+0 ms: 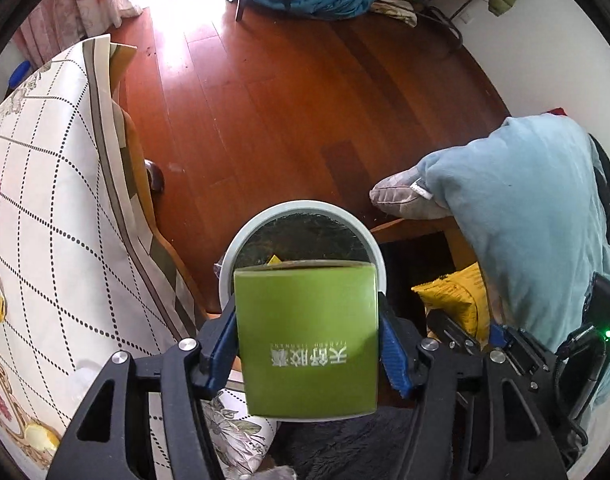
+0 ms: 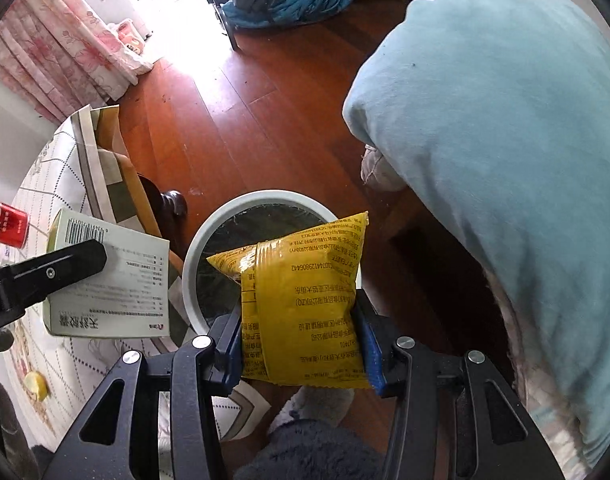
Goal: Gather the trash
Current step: 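Move both items over the white bin and open both tools to drop them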
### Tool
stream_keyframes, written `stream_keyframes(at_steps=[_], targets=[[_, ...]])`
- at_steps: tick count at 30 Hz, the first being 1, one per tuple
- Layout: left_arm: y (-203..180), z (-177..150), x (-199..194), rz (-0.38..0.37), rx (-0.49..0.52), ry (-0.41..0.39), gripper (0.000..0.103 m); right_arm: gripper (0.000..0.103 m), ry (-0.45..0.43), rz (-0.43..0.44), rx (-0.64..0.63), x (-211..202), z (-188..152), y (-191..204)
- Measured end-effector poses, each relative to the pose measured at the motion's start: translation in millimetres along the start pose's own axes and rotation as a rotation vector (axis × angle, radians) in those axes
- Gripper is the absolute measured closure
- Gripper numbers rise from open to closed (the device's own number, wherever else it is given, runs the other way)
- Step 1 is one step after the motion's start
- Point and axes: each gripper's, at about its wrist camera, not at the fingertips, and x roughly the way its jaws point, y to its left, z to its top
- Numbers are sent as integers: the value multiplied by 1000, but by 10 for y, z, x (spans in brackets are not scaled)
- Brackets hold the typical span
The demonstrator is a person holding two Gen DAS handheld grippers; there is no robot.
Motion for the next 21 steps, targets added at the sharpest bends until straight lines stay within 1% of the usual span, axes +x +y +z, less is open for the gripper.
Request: stream_keyframes(at_steps=[1,3,4,5,8,10,11,18,21], targets=[[15,4,-2,1,-3,-2,31,53,0,-3,-6,21,18,18],[33,15,-8,5,-6,-11,15,52,1,-5,-11,59,47,43],[48,8,-25,10,-11,-19,15,46,1,-4,-13,60,59,43],[67,-1,-47,22,-14,-23,15,33,-5,-10,-12,59,65,47],[116,-56,-128,64,-10,-39,14,16,-14,-23,-12,40,70,53],[131,-76,-169,97,2,-52,6,10,-10,-27,-13,23,64,52],[131,-111,-204,117,9,-65,6,6,-8,-33,-15,10,54,59],[134,-345,-460,218,49,-146,6,4,-23,-72,-24,-180,-98,111],[136,-473,-616,245,53,-188,6,4,-40,-70,-25,-315,-176,122]])
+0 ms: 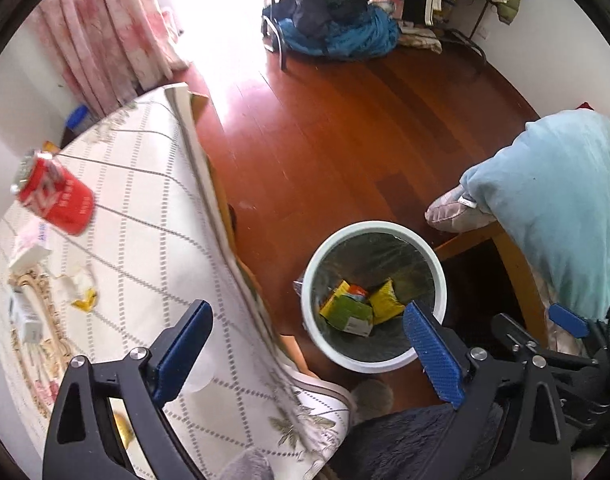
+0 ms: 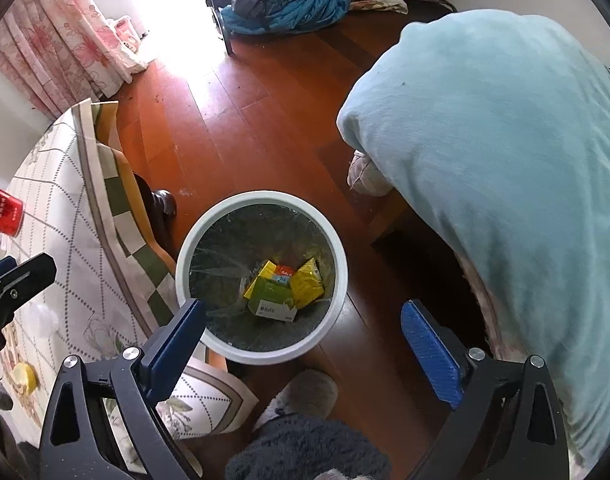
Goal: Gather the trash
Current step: 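Move both items over the white bin and open both tools to drop them, then grasp the white oligopeptides box with left tool while right tool grasps the clear lid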
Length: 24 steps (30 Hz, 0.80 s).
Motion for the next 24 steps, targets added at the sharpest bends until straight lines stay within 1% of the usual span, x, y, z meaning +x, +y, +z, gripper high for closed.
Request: stream_keyframes(at_steps=[6,12,16,21,24], targets=[[57,-206,-348,35,0,-61,5,3,-54,17,1,-413,-172,7],[107,-363,-751,37,-11,-124,5,3,-122,34,-3,-921,-367,38],[130,-473,-982,26,-19,-151,5,3,-166,44,-8,-1277,-483,70],[164,-624,-1276,5,-26,-179,5,3,-205,59,-15,-1621,-622,138],[235,-690,-1431,-13,-48,-193,5,3,-225,74,-7,-1803,-711,178]])
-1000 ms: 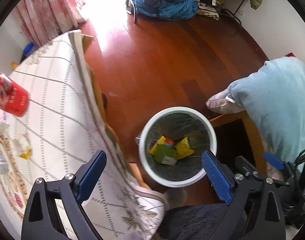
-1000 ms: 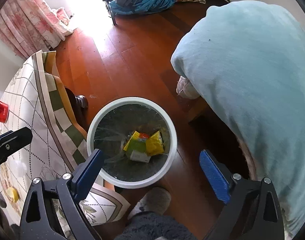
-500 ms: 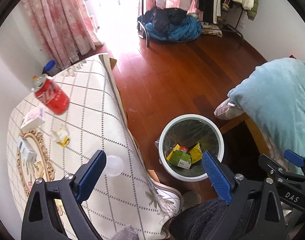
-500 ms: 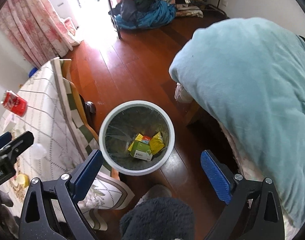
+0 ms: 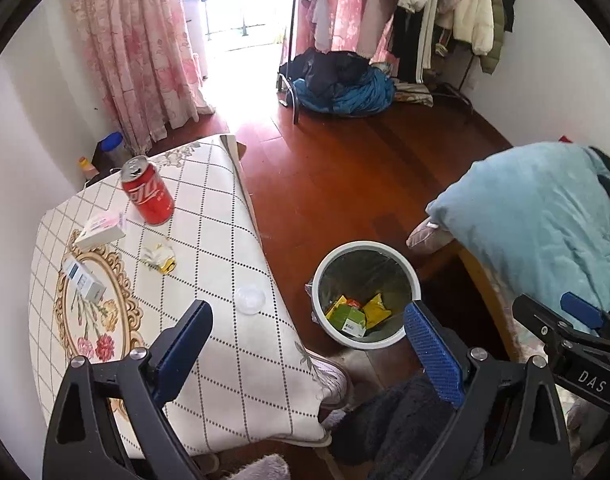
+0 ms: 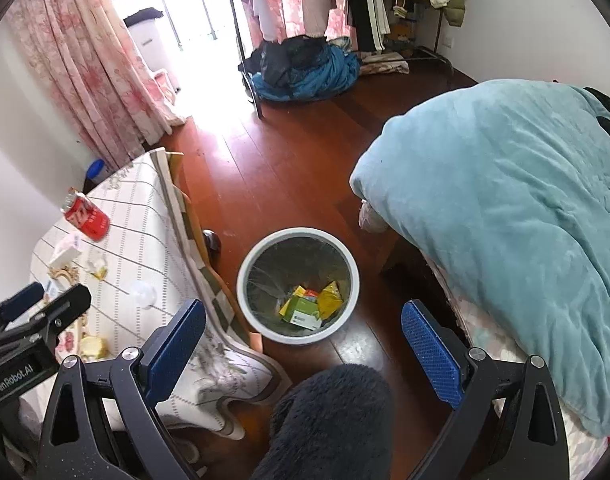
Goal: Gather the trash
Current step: 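Grasp the white oligopeptides box with left tool while right tool grasps the clear lid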
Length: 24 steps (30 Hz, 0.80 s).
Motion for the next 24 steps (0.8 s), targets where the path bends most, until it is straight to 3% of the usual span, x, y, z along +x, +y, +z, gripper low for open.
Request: stream_keyframes(at_steps=[8,11,14,19,24], targets=[[442,-119,-256,61,-98,-42,5,3,-24,48,1,-294,-61,233],[902,-273,-155,117,-193,-34,5,3,2,93,-23,-194,-64,478],[1360,-492,-2,200,-281,-2,5,3,66,161,-71,56,-106,847],[2229,-977,447,360,-417,133,3,3,167,252,-221,630,-254,1666],[2815,-1350,830,429,-524,242,3,4,265,263,-355,1282,-382,2460]])
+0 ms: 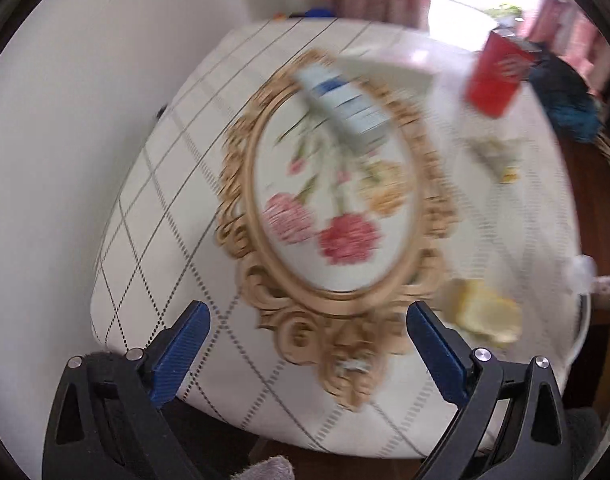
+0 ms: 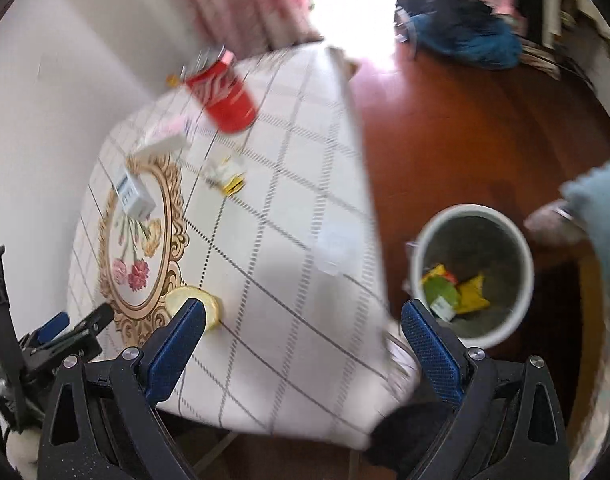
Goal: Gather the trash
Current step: 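Grasp the white oligopeptides box with left tool while right tool grasps the clear lid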
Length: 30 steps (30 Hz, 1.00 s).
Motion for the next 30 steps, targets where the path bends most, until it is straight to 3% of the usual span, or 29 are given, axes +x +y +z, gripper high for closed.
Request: stream_keyframes(at_steps=[3,6,8,12,13,18,24,30], targets=[[133,15,198,24,-31,29,3,4,10,-133,-47,324,154,170],[169,25,353,33,-39,48,3,6,24,-180,-13,486,253,99],[144,41,448,34,-36,66,3,21,46,-184,28,627,281,-5],[69,106,515,27,-24,74,3,40,73,-157,84,835,323,-169],[53,128,521,24,-24,75,3,59,77,-128,102,883,318,-201],[35,419,481,-12,-62,56,3,60,63,-87,117,886,319,-177],[95,1115,475,-152,-217,39,3,60,55,-80,107,881,462,-65],[-45,1560,791,-163,-213,92,4,60,63,-100,116,992,731,-1]])
